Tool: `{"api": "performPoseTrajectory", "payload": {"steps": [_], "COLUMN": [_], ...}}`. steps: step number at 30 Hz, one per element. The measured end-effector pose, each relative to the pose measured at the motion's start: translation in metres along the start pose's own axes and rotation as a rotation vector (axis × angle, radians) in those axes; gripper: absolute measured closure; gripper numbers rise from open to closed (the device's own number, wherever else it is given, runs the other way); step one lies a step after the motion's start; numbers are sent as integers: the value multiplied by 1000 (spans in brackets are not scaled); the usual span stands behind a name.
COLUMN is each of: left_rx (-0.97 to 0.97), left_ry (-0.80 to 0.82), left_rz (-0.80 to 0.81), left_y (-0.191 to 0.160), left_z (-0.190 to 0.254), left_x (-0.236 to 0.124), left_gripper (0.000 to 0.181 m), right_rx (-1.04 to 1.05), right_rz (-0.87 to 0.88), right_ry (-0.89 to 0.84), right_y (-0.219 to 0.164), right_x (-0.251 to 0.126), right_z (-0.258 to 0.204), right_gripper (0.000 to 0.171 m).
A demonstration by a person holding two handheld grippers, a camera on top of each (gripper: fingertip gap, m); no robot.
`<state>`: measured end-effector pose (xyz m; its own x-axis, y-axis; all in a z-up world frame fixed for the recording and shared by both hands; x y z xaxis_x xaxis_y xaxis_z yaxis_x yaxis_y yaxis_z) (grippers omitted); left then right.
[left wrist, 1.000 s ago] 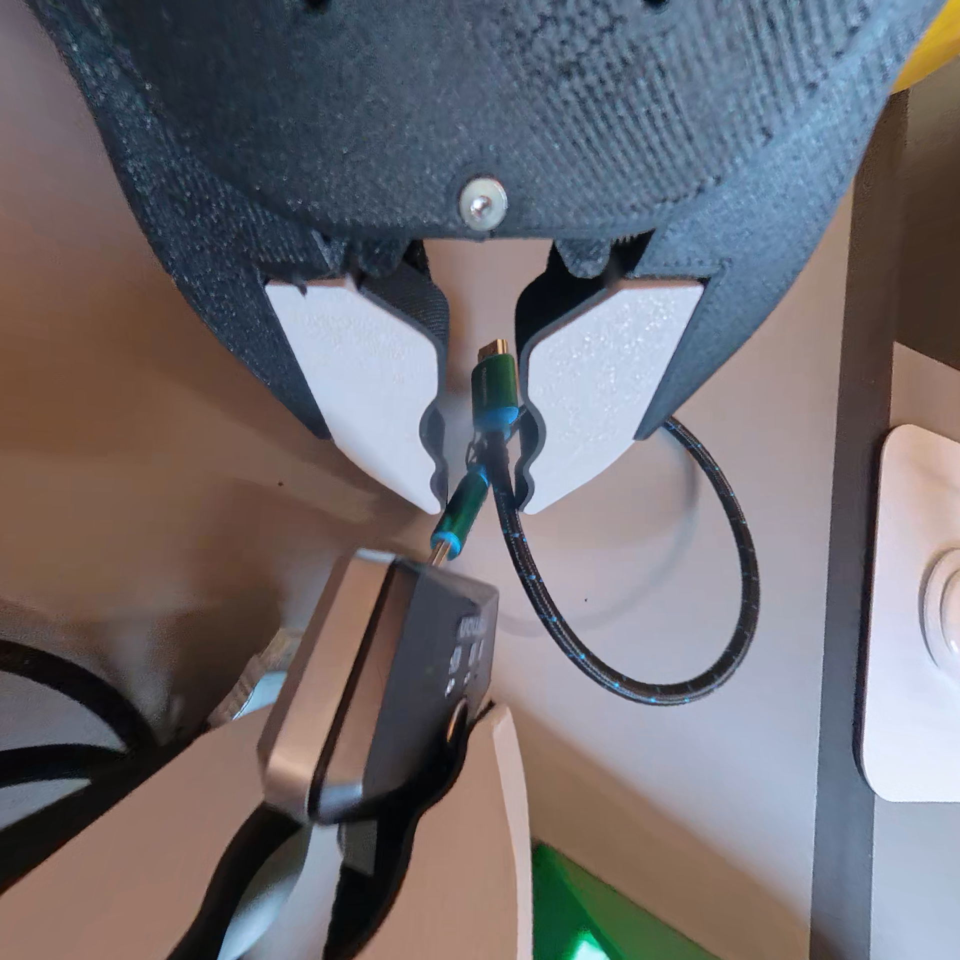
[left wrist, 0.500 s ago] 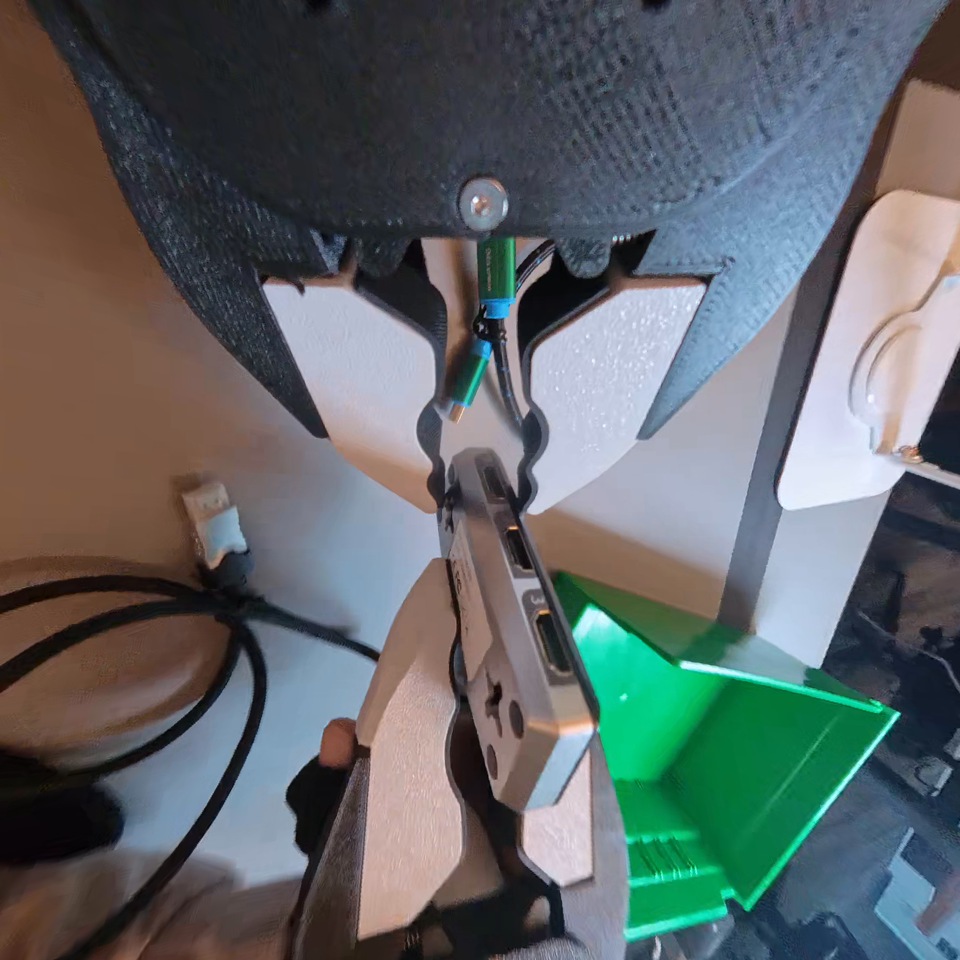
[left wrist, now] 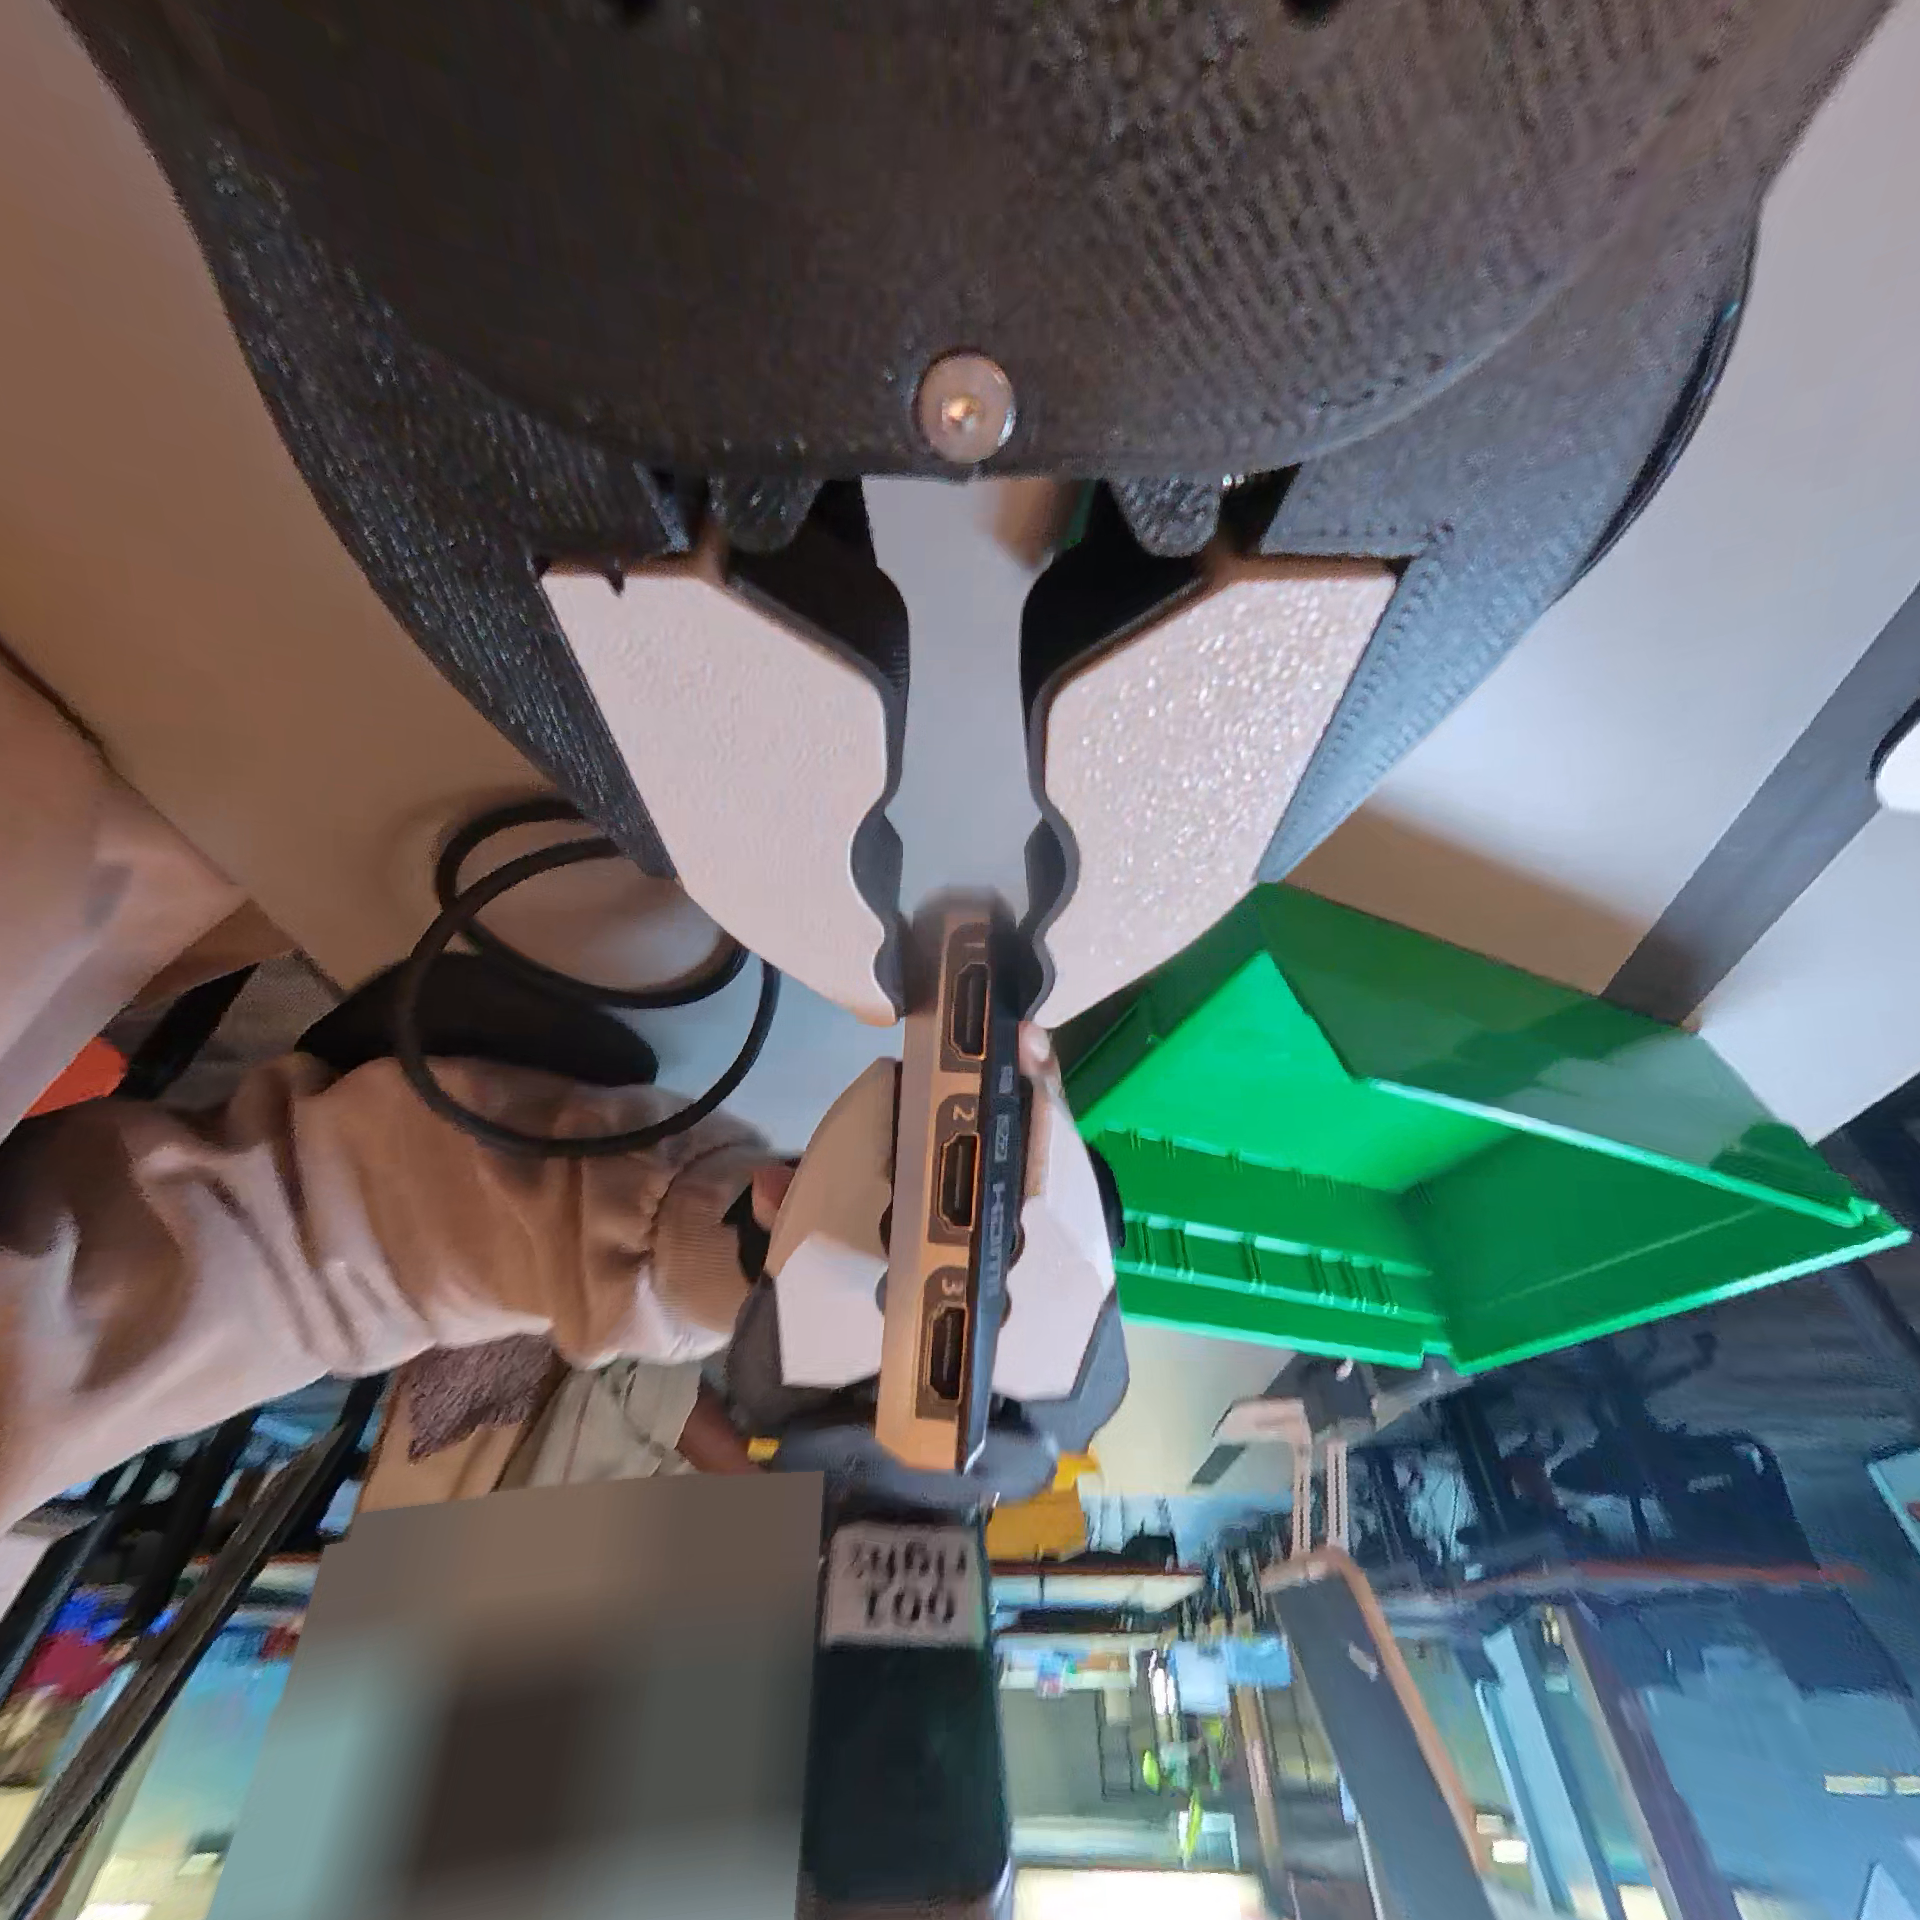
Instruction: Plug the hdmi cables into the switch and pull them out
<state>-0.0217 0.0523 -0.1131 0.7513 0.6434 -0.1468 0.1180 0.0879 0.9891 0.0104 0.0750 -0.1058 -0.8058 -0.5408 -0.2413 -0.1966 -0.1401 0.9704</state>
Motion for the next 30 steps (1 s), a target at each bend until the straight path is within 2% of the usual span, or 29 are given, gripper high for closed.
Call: {"api": "performPoseTrajectory", "payload": {"steps": [2,5,11,15,17,20,24,26,30], "left_rx": [89,175,197,214,196,144,67,67,41], "left_ry": [62,121,177,208,255,350,399,366,256], "left_rz": [-120,-286,-663,-842,-838,-915,-985,-988,-886], "left_y": [-14,-29,-92,-126,-125,-125,-123,-119,-104], "left_z": [-7,-15,-32,-40,-44,-51,-48,-41,-23], "left_x": [-1,-13,-29,-28,-23,-26,-30,-29,-20], "left_gripper": [160,160,144,138,143,165,166,167,158], "right_rx": [-23,1,65,55,41,37,37,32,28], "right_rz": [-87,-129,-183,-193,-194,-193,-210,-232,-295], "right_ry": [-49,-67,-128,-132,-131,-134,-150,-164,-179], "right_y": [-7,-10,-25,-26,-27,-28,-30,-33,-42], "right_x": [3,1,-15,-16,-15,-14,-15,-16,-17], "right_z": [4,7,24,26,25,26,28,30,32], "right_gripper": [149,149,149,149,149,149,149,149,149]}}
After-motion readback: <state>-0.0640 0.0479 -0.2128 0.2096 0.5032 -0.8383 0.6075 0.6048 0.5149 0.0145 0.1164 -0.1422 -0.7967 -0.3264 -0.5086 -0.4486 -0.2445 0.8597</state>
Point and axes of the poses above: each gripper's, where its closed fingertips meet, x out along the fingers, y out of its top, z = x × y across the jaws, the point moved 2 cm from there along -x, back along the fingers, and after that the axes turned 5 degrees about y, right-handed, at the moved point
